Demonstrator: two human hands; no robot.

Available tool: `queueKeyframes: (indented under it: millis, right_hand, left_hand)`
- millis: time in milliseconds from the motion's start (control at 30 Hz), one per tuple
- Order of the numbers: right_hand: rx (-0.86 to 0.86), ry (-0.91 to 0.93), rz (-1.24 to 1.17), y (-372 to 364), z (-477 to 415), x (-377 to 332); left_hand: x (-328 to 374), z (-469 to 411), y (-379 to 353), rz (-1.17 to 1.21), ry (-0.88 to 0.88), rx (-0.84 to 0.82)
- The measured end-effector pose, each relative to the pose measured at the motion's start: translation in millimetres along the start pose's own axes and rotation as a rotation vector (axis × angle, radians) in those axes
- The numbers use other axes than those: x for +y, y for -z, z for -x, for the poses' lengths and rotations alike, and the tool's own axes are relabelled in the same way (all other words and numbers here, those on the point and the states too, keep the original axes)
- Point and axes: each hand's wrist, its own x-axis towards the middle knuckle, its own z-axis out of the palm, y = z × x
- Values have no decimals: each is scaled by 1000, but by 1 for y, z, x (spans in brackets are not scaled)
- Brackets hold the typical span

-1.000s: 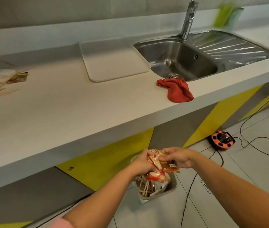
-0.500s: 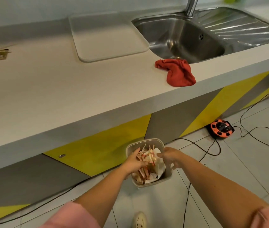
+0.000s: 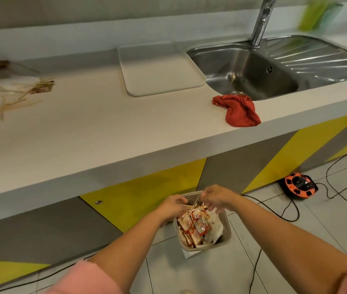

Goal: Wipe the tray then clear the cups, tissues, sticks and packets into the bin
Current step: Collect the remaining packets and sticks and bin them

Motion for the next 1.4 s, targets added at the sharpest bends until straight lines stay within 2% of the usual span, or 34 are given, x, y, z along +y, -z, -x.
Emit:
queueKeyframes:
  millis: [200, 367, 433, 633, 900, 1133, 1400]
  right_hand:
    - [11, 117, 325, -4, 14, -57]
    - [-61, 209, 624, -9, 42, -111]
    - [-102, 224, 655, -10, 55, -133]
    - [-237, 348, 698, -11, 93, -202]
    - [-140, 517, 714, -33, 104, -291]
    - [-54, 568, 800, -63, 84, -354]
    - [-2, 565, 787, -101, 48, -422]
  left_hand:
    - [13, 21, 30, -141, -36, -20]
    - [34, 55, 68, -409, -138, -72]
    - [43, 72, 88, -484, -185, -70]
    - [60, 122, 153, -506, -219, -103]
    - [48, 164, 237, -487, -300, 141]
    - [10, 176, 312, -452, -202, 243]
    - [-35, 170, 407, -376, -123, 441]
